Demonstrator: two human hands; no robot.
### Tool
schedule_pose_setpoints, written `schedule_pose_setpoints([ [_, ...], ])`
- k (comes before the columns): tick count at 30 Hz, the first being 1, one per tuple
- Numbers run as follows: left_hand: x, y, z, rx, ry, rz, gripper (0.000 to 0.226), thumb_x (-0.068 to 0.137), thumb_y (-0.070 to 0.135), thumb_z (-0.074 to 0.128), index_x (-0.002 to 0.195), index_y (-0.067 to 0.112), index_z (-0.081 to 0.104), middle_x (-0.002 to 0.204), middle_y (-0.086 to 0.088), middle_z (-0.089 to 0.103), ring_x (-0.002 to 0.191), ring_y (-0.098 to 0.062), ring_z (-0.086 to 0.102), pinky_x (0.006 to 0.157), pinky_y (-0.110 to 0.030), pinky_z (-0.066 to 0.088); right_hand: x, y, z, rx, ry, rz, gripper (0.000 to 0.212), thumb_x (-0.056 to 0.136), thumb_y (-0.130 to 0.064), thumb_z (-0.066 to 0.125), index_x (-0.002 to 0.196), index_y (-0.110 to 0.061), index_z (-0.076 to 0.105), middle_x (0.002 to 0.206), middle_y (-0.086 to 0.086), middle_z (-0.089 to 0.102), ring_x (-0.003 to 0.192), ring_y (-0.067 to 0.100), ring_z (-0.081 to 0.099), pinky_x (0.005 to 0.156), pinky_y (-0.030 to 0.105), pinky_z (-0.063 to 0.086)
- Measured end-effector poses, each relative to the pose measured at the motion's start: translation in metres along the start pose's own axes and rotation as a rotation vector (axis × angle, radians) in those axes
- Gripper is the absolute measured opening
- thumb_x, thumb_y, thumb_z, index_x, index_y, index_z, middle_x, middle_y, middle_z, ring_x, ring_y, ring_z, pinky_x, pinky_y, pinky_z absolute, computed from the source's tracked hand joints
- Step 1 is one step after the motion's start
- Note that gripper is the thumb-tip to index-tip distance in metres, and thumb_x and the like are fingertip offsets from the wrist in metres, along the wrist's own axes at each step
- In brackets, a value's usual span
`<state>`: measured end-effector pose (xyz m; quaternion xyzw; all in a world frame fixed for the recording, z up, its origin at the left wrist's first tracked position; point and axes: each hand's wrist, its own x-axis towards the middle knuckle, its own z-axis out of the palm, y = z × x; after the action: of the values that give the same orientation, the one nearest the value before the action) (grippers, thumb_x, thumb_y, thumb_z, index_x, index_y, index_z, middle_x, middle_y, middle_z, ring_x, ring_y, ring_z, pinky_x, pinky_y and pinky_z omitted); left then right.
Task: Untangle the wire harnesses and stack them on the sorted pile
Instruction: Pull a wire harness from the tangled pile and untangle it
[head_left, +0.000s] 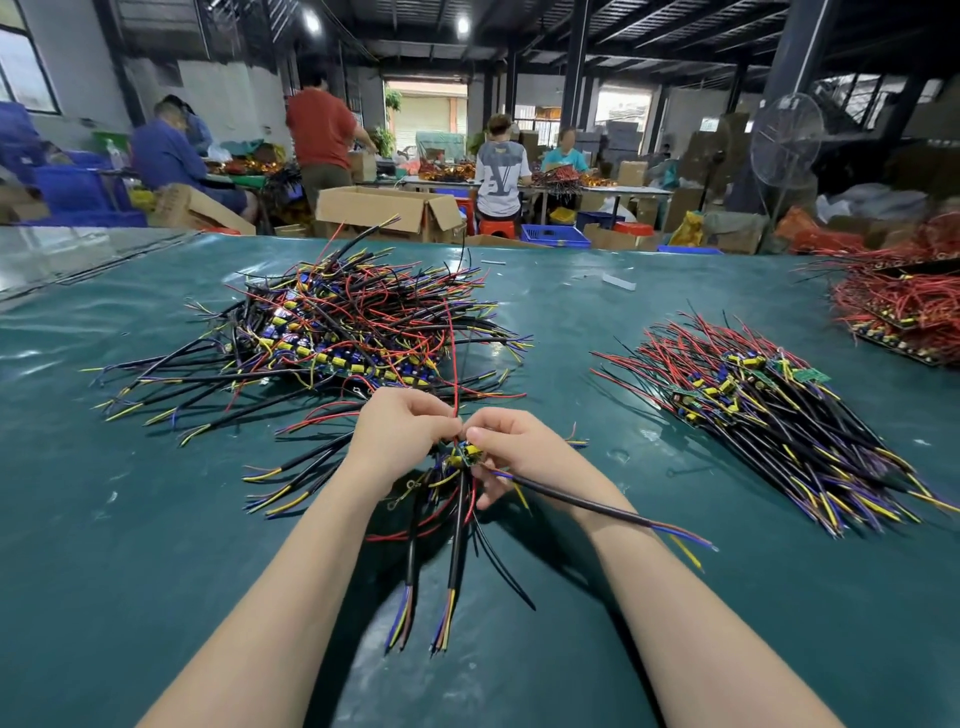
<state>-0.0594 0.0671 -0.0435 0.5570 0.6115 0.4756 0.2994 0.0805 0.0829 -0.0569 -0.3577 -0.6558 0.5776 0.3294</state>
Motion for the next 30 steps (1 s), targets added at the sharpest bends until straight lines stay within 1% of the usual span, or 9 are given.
schedule_pose_setpoints([
  [3,-0.001,0.001,0.002,-0.143,0.089,0.008,0.018,0.076,0.005,0.07,0.066,0.019,0.066,0.066,0.002,0.063,0.063,-0.01,0.057,0.06,-0.023,0.04,0.0,0.0,0.003,0.13,0.025,0.024,0.016,0.097,-0.015,0.045,0.083,-0.012,0.052,0.055,0.005,0.041,0.039,0.008,0.048,0.038,0.02,0.048],
  [8,0.0,0.007,0.009,-0.278,0.07,-0.035,0.024,0.078,0.0,0.066,0.064,0.02,0.064,0.058,0.005,0.06,0.05,-0.002,0.055,0.043,-0.01,0.039,-0.002,-0.001,0.0,0.325,-0.008,0.029,0.023,0.097,-0.021,0.043,0.084,-0.008,0.056,0.047,-0.002,0.046,0.04,0.008,0.047,0.041,0.022,0.048],
  [10,0.003,0.007,0.007,-0.314,0.071,-0.051,0.022,0.078,-0.001,0.066,0.066,0.017,0.065,0.059,0.003,0.06,0.054,-0.006,0.054,0.043,-0.013,0.039,-0.001,-0.002,0.002,0.313,-0.032,0.036,0.027,0.099,-0.023,0.039,0.081,-0.009,0.054,0.044,-0.006,0.045,0.039,0.008,0.045,0.04,0.02,0.045],
  [13,0.003,0.008,0.01,-0.333,0.115,-0.054,0.022,0.075,-0.002,0.068,0.062,0.016,0.066,0.051,0.007,0.06,0.047,-0.002,0.054,0.041,-0.013,0.039,-0.002,-0.004,-0.002,0.225,-0.051,0.047,0.029,0.099,-0.024,0.036,0.078,-0.012,0.051,0.045,-0.008,0.045,0.037,0.006,0.043,0.036,0.014,0.036],
  [15,0.002,0.008,0.014,-0.302,0.155,-0.031,0.023,0.074,-0.002,0.069,0.061,0.017,0.066,0.052,0.008,0.06,0.049,-0.005,0.055,0.04,-0.012,0.041,-0.004,-0.005,-0.006,0.163,-0.098,0.047,0.029,0.1,-0.024,0.034,0.078,-0.013,0.049,0.045,-0.008,0.046,0.034,0.004,0.04,0.034,0.013,0.033],
  [20,0.004,0.001,0.006,-0.239,0.26,-0.006,0.001,0.077,0.005,0.07,0.076,0.005,0.069,0.063,0.001,0.061,0.055,-0.009,0.055,0.051,-0.019,0.049,-0.004,-0.007,0.0,0.164,-0.243,0.093,0.03,0.1,-0.023,0.03,0.077,-0.012,0.046,0.044,-0.008,0.041,0.032,0.003,0.034,0.036,0.01,0.026],
  [23,0.005,0.002,0.006,-0.238,0.249,0.0,0.007,0.078,0.005,0.069,0.073,0.01,0.066,0.063,0.001,0.061,0.05,-0.007,0.055,0.058,-0.026,0.05,-0.008,-0.011,-0.004,0.164,-0.283,0.118,0.03,0.1,-0.022,0.028,0.076,-0.012,0.044,0.041,-0.011,0.037,0.031,0.001,0.028,0.036,0.008,0.021],
  [25,0.005,0.003,0.005,-0.252,0.251,-0.005,0.01,0.08,0.005,0.067,0.071,0.01,0.065,0.063,0.0,0.061,0.053,-0.01,0.054,0.058,-0.027,0.049,-0.011,-0.013,-0.007,0.148,-0.325,0.143,0.031,0.1,-0.021,0.026,0.076,-0.012,0.043,0.04,-0.012,0.035,0.031,0.0,0.024,0.034,0.008,0.018],
  [30,0.01,-0.005,-0.005,-0.382,0.321,-0.079,0.013,0.083,0.003,0.064,0.071,0.009,0.065,0.065,-0.002,0.058,0.06,-0.011,0.052,0.051,-0.019,0.047,-0.012,-0.013,-0.004,0.123,-0.396,0.225,0.032,0.1,-0.021,0.027,0.075,-0.012,0.044,0.041,-0.01,0.03,0.031,-0.001,0.021,0.034,0.007,0.015],
])
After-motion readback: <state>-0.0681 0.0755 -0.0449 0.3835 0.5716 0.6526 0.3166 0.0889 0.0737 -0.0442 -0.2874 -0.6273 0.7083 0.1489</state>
